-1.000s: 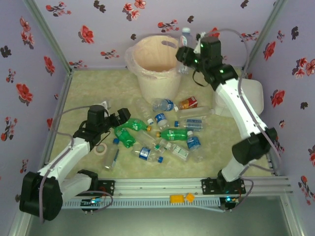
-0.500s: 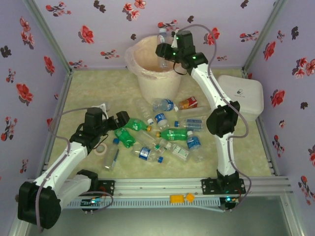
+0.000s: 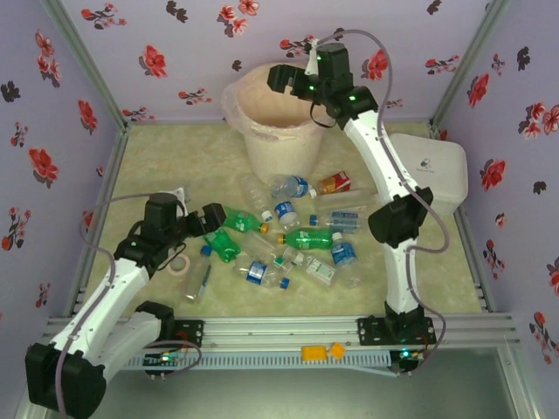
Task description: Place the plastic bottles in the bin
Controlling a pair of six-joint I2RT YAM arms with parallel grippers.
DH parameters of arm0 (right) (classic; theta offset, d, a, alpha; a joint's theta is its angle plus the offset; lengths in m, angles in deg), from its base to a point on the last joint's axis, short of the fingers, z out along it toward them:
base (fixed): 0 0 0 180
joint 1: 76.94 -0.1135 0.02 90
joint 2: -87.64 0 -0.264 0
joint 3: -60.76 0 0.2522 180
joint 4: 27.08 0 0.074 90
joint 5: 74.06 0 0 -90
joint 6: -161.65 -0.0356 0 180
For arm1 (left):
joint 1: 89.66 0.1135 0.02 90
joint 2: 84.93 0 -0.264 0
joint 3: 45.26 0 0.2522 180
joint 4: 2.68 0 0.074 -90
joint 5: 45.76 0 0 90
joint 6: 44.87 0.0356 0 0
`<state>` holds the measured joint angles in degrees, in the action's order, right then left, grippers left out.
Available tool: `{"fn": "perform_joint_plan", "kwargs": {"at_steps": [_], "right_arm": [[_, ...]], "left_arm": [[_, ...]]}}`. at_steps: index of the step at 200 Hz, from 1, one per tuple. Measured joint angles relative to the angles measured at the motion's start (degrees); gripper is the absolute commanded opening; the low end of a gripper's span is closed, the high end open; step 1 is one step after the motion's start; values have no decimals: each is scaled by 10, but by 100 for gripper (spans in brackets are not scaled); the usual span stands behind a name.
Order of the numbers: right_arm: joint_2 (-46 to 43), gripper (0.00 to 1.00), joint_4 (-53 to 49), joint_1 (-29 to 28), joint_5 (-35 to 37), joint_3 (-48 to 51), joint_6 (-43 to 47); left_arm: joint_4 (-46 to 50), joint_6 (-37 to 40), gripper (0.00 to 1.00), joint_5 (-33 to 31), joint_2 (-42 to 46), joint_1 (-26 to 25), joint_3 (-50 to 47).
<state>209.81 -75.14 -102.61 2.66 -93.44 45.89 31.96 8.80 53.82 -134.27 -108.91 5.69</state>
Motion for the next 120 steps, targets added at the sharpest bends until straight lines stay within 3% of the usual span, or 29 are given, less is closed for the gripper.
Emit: {"fn": "perform_joint_plan", "kwargs": {"at_steps": [31, 82, 120], "right_arm": [[-131, 100, -16, 0, 16, 150, 29], [-391, 100, 35, 0, 56, 493, 47], [-527, 100, 89, 0, 69, 712, 27]], "left_arm": [[61, 15, 100, -9, -2, 0, 34], [186, 23, 100, -21, 3, -8, 53], [281, 11, 100, -39, 17, -53, 56]]}}
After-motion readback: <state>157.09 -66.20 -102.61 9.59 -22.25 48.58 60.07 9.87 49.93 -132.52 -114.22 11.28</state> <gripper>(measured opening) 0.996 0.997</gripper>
